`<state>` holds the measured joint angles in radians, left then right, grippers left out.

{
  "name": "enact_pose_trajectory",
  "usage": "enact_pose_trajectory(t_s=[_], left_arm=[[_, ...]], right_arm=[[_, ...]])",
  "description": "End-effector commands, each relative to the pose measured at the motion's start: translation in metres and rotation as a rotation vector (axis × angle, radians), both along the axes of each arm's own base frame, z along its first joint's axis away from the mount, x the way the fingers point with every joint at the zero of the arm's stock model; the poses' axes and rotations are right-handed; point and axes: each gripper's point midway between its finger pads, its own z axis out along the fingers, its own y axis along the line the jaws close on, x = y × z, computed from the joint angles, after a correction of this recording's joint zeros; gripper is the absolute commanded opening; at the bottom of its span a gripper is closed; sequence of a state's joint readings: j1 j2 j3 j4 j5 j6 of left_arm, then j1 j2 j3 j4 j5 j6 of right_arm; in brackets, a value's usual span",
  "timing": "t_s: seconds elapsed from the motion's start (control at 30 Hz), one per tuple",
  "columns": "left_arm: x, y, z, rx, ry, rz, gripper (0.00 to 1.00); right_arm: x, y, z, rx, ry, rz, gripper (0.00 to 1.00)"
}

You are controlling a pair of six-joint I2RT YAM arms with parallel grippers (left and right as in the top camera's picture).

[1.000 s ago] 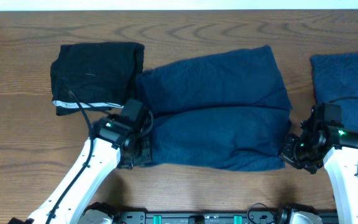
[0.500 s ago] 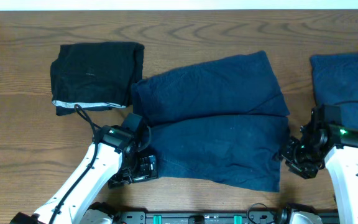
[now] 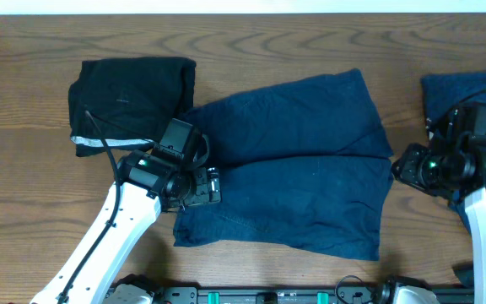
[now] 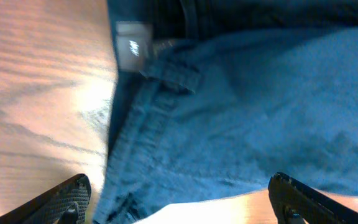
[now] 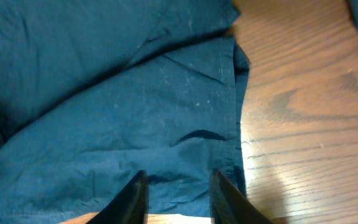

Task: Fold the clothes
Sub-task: 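Release the folded shorts and move both grippers to the fold's upper corners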

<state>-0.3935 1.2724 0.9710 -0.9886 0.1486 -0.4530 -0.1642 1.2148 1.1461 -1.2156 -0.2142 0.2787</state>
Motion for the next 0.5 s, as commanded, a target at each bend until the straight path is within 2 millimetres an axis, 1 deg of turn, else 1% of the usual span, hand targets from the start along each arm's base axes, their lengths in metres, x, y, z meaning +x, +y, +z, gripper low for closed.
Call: enact_pose_trajectory(t_s=[0.0, 0.07, 0.13, 0.2, 0.27, 0.3, 0.37, 0.4, 0.47], left_arm=[[0.009, 0.013, 0.000, 0.078, -0.037, -0.027, 0.93], [0.011, 0.021, 0.000, 0.104, -0.045, -0.013, 0.93], [0.015, 0.026, 0.000, 0.115, -0.055, 0.000, 0.93], [0.021, 0.030, 0.001, 0.116, -0.077, -0.014, 0.93], [0.031, 0.032, 0.003, 0.113, -0.113, -0.031, 0.93], [0.036, 0.033, 0.004, 0.112, -0.134, -0.041, 0.91], [0.049, 0.032, 0.007, 0.105, -0.183, -0.051, 0.82], [0.055, 0.030, 0.008, 0.101, -0.203, -0.052, 0.73], [0.067, 0.027, 0.006, 0.093, -0.233, -0.051, 0.63]], right_arm=[[0.000, -0.001, -0.019, -0.002, 0.073, 0.020, 0.50], [0.003, -0.008, -0.029, -0.034, 0.102, 0.010, 0.51], [0.010, -0.005, -0.036, -0.003, 0.113, 0.005, 0.49], [0.023, -0.005, -0.042, 0.010, 0.098, 0.007, 0.48], [0.039, -0.001, -0.050, 0.040, 0.074, 0.017, 0.45], [0.045, 0.000, -0.054, 0.054, 0.071, 0.021, 0.43], [0.058, 0.003, -0.066, 0.075, 0.063, 0.062, 0.39], [0.062, 0.004, -0.072, 0.075, 0.068, 0.075, 0.38], [0.068, 0.006, -0.088, 0.072, 0.087, 0.115, 0.36]])
